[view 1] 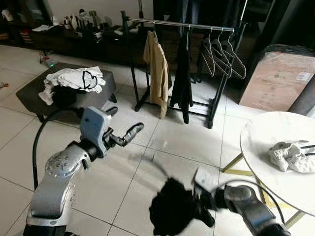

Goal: Hang hanger

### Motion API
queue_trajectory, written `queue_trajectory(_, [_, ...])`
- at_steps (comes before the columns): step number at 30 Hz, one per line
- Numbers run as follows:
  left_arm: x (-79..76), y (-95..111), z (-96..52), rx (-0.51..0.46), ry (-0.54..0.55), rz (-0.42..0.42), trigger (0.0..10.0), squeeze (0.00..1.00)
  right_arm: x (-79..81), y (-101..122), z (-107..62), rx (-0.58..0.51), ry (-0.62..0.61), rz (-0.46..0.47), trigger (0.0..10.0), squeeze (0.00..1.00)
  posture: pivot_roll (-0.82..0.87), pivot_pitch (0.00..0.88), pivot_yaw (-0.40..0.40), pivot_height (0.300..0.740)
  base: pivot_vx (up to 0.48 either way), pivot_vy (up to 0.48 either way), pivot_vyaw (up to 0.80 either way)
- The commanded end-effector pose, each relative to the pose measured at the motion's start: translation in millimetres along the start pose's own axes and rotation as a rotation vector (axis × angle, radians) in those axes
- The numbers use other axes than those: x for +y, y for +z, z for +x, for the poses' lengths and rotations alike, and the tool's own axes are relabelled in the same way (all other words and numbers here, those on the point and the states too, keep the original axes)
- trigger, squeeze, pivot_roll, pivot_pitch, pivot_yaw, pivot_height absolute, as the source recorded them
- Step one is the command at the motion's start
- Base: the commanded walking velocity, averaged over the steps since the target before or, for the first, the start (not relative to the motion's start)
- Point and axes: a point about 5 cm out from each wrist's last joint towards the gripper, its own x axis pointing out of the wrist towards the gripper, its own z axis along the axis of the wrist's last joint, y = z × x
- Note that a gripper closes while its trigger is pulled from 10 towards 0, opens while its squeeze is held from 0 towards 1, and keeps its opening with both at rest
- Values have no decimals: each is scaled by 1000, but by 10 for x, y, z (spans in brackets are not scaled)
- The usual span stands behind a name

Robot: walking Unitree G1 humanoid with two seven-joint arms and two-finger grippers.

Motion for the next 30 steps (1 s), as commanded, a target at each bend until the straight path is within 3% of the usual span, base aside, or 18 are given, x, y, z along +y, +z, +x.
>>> queue_trajectory(1, [-7, 3, -16, -13, 17, -14, 10000, 1000, -61, 80, -10, -70, -62, 78, 0, 0, -11, 110, 6, 740, 0, 0, 0])
queue_trajectory(7, [-116, -41, 4, -18, 34, -69, 10000, 1000, -41, 167, 0, -107, -94, 72, 0, 0, -12, 109, 8, 740, 0, 0, 0])
queue_trajectory(8, [-153, -86, -8, -11, 60, -135, 10000, 459, -19, 180, -8, -111, -102, 60, 0, 0, -9, 111, 10, 740, 0, 0, 0])
queue_trajectory(9, [-153, -86, -8, -11, 60, -135, 10000, 459, -19, 180, -8, -111, -102, 60, 0, 0, -9, 111, 10, 740, 0, 0, 0])
queue_trajectory(10, [-193, -155, -42, 13, 80, -195, 10000, 0, -7, 189, -19, -116, -113, 52, 0, 0, -14, 114, 12, 740, 0, 0, 0])
queue_trajectory(16, [-397, -464, -263, 194, -25, -310, 10000, 0, 25, 263, -51, -138, -118, 29, 0, 0, -12, 118, 12, 740, 0, 0, 0])
queue_trajectory(17, [-443, -640, -422, 283, -60, -328, 10000, 0, 11, 357, -55, -165, -131, 21, 0, 0, -14, 118, 15, 740, 0, 0, 0])
queue_trajectory(18, [-443, -640, -422, 283, -60, -328, 10000, 0, 11, 357, -55, -165, -131, 21, 0, 0, -14, 118, 15, 740, 0, 0, 0])
queue_trajectory(19, [-481, -752, -542, 348, -96, -337, 10000, 0, 4, 424, -59, -180, -138, 11, 0, 0, -14, 117, 14, 740, 0, 0, 0])
queue_trajectory(21, [-501, -839, -646, 399, -119, -349, 10000, 0, 2, 493, -64, -196, -136, -3, 0, 0, -10, 116, 14, 740, 0, 0, 0])
queue_trajectory(27, [-360, -1047, -748, 449, 55, -428, 10000, 0, 76, 619, -112, -225, -62, -65, 0, 0, -11, 118, 10, 740, 0, 0, 0])
queue_trajectory(28, [-297, -1106, -750, 446, 133, -462, 10000, 0, 138, 639, -148, -231, -3, -112, 0, 0, -13, 119, 8, 740, 0, 0, 0])
queue_trajectory(30, [-266, -1137, -737, 418, 172, -521, 10000, 0, 219, 628, -199, -227, 76, -167, 0, 0, -16, 118, 7, 740, 0, 0, 0])
